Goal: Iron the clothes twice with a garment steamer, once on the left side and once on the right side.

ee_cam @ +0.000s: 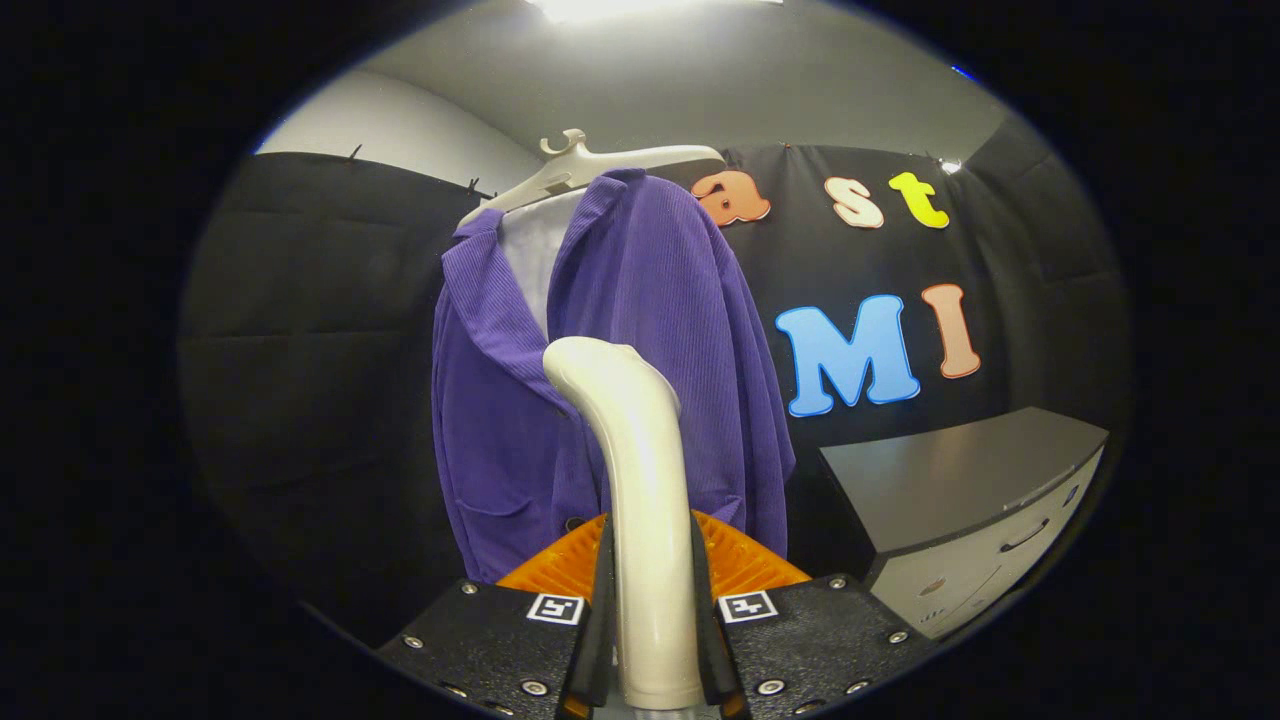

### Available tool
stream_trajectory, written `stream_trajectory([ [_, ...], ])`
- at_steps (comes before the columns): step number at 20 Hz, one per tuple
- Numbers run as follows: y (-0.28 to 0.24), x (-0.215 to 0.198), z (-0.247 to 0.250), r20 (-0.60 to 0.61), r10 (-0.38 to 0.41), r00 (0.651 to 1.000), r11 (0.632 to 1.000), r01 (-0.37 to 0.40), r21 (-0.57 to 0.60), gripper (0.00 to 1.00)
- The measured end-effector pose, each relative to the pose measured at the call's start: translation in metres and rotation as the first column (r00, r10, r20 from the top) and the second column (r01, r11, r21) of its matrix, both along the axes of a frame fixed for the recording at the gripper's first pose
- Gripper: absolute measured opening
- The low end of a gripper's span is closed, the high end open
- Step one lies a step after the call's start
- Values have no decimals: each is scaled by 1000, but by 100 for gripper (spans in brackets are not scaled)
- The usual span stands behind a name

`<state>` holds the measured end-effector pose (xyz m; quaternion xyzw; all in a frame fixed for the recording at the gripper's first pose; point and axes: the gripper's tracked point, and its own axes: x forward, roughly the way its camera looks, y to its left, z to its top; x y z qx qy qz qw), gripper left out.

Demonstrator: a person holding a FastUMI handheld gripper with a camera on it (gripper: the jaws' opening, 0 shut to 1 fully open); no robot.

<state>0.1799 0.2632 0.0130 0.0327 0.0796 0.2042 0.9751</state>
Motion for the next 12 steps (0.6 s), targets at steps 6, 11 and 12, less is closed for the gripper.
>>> stream_trajectory([
  [6, -9, -11, -35, -55, -1, 998, 1000, 0, -26, 35],
  [11, -17, -21, -63, -97, -5, 995, 998, -1, -60, 35],
  [12, -19, -23, -70, -108, -9, 994, 998, 2, -65, 35],
])
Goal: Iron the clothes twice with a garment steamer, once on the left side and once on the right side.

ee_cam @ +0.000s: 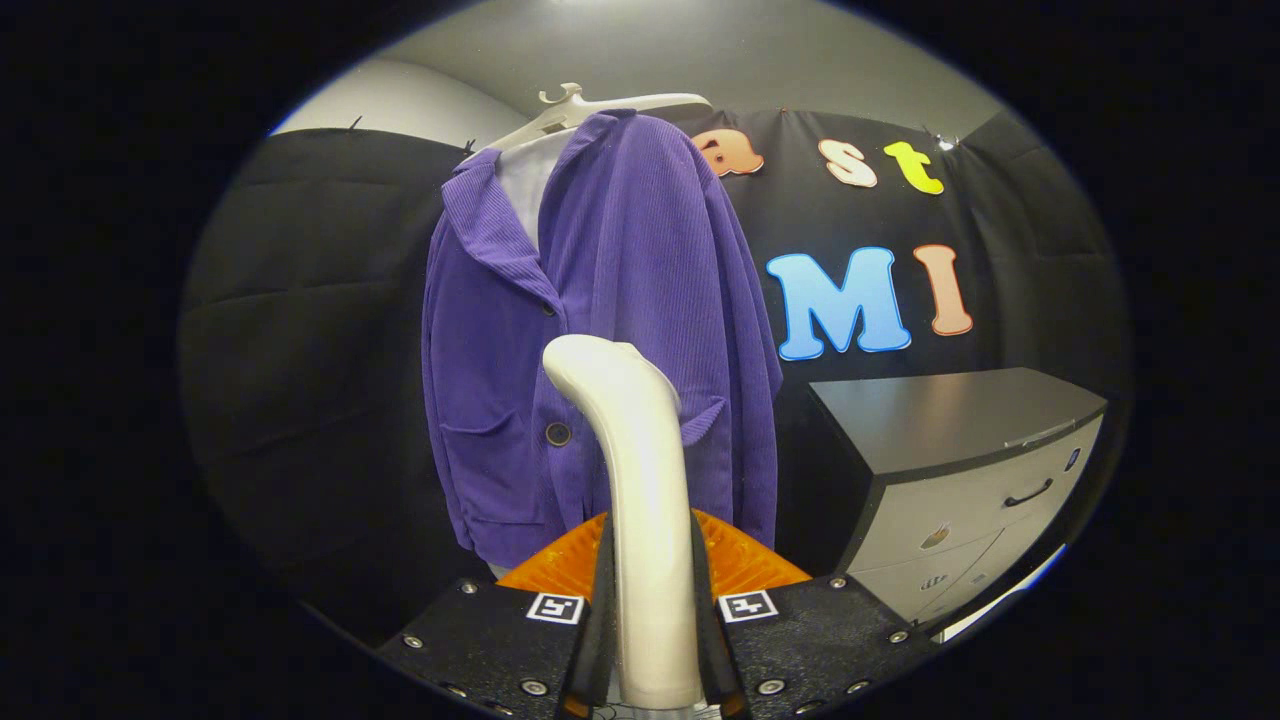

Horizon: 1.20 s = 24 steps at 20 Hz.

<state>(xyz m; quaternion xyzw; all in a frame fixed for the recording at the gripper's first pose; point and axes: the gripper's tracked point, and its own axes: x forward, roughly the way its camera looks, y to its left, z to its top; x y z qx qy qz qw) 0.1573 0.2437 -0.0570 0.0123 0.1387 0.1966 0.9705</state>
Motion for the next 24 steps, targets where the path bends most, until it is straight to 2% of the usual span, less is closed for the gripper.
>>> stream_trajectory([
  [12, -13, -24, -21, 36, -22, 999, 1000, 21, 19, 35],
  [24, -21, -57, -127, -185, -29, 982, 999, 21, -43, 35],
])
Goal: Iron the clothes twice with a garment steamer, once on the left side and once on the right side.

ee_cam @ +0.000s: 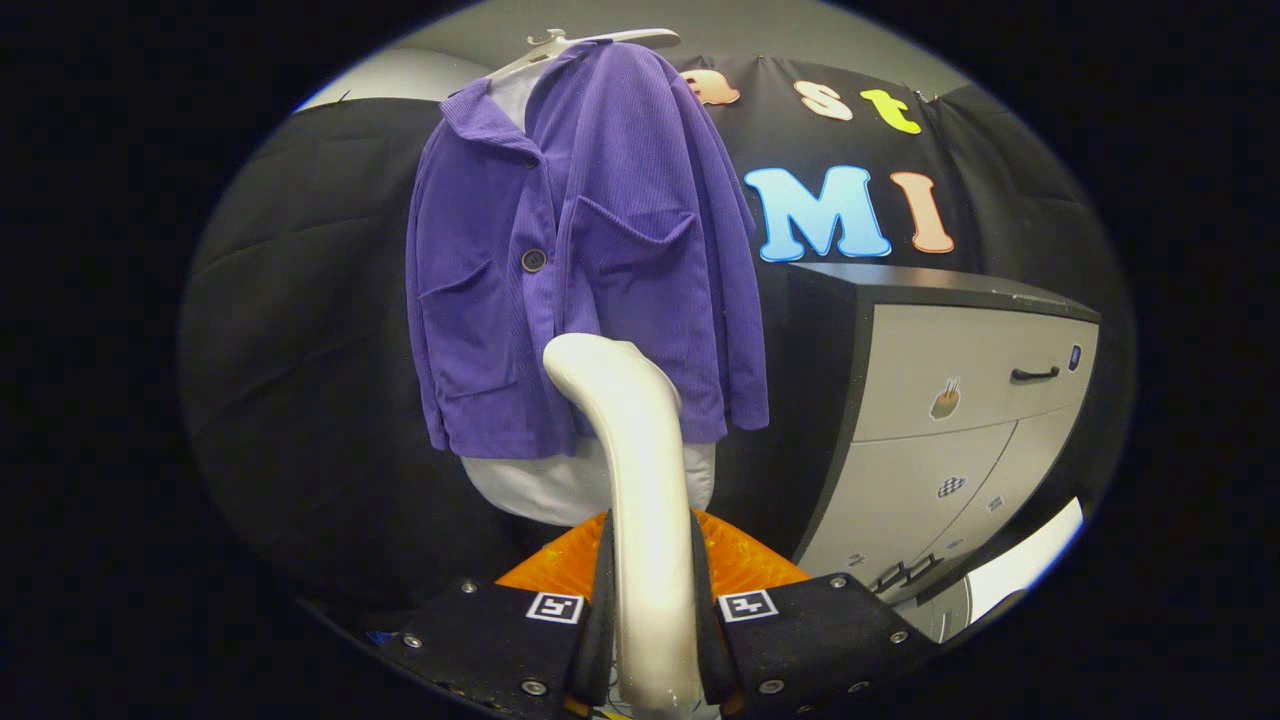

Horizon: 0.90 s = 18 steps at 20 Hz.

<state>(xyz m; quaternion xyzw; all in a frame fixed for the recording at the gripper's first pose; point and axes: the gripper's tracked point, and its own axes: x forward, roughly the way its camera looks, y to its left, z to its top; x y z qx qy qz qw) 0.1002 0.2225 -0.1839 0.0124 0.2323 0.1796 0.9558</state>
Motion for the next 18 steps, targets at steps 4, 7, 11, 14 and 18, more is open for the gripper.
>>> stream_trajectory([
  [4, 7, -4, 31, 62, 26, 998, 1000, -27, 12, 35],
  [7, 19, -6, 77, 139, 53, 989, 997, -60, 46, 35],
  [11, 41, 1, 139, 236, 85, 968, 992, -105, 72, 34],
  [14, 61, 2, 183, 311, 105, 945, 984, -144, 105, 34],
  [18, 86, 15, 232, 389, 116, 914, 972, -185, 146, 34],
])
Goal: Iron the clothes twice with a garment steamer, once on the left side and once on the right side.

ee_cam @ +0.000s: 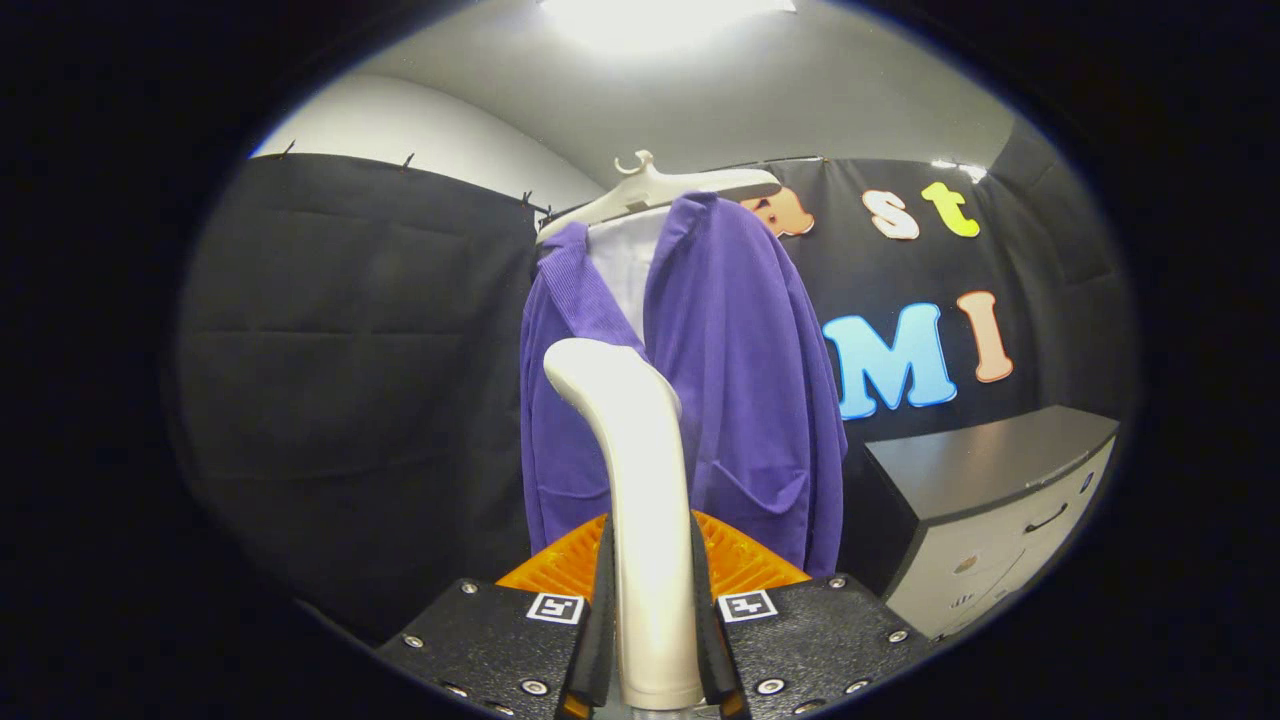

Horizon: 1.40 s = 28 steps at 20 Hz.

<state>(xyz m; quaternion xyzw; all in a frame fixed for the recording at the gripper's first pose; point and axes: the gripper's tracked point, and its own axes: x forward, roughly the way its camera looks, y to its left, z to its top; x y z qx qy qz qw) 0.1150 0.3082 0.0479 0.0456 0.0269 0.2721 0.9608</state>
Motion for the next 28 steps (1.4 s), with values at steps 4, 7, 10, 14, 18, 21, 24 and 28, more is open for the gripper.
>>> stream_trajectory([
  [4, 24, 13, 53, 71, 19, 997, 998, -24, 64, 34],
  [7, 44, 23, 87, 120, 38, 992, 995, -49, 89, 34],
  [10, 62, 31, 114, 151, 41, 988, 992, -58, 113, 34],
  [14, 92, 51, 131, 166, 53, 985, 992, -71, 108, 35],
  [18, 112, 62, 125, 141, 51, 989, 993, -66, 99, 35],
  [21, 119, 69, 108, 126, 62, 990, 996, -70, 59, 35],
  [24, 124, 69, 76, 75, 63, 995, 997, -66, 39, 35],
  [28, 122, 65, 49, 67, 65, 996, 998, -66, 3, 35],
])
